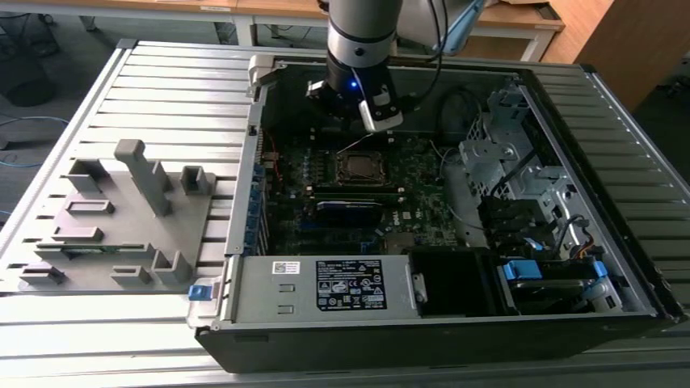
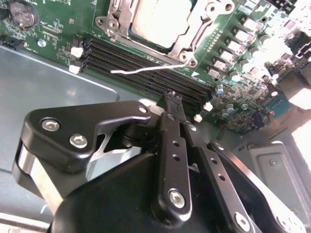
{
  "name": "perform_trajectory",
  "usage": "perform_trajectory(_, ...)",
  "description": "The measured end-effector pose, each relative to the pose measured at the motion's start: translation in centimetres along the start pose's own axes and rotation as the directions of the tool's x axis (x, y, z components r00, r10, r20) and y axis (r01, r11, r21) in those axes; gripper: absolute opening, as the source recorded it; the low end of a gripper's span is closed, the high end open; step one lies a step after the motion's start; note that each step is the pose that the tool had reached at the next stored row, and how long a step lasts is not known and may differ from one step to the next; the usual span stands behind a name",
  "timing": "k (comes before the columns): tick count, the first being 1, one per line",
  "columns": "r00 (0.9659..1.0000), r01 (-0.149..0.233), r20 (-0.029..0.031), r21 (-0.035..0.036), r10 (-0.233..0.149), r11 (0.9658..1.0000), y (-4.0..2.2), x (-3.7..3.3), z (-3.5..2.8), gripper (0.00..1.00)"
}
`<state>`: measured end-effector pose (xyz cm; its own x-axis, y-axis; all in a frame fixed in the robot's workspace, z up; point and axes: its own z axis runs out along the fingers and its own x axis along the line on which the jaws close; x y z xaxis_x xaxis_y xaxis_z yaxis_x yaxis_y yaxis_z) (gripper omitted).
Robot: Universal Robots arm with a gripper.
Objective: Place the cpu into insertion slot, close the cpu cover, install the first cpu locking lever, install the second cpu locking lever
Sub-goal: 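Install the first cpu locking lever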
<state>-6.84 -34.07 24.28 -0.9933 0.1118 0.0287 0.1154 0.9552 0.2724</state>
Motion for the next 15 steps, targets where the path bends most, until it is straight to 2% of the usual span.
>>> perform_trajectory(6,1.0,0.0,0.0006,0.0028,0.0,1.0,0.06,-0.94,0.16,0.11)
perform_trajectory(10,1.0,0.0,0.001,0.0034,0.0,1.0,0.02,-1.16,0.41,0.11)
perform_trajectory(12,1.0,0.001,0.0035,0.0031,-0.001,1.0,-0.05,-1.18,0.6,0.11)
perform_trajectory(15,0.9999,0.003,0.012,0.0021,-0.003,1.0,-0.19,-1.19,0.88,0.11)
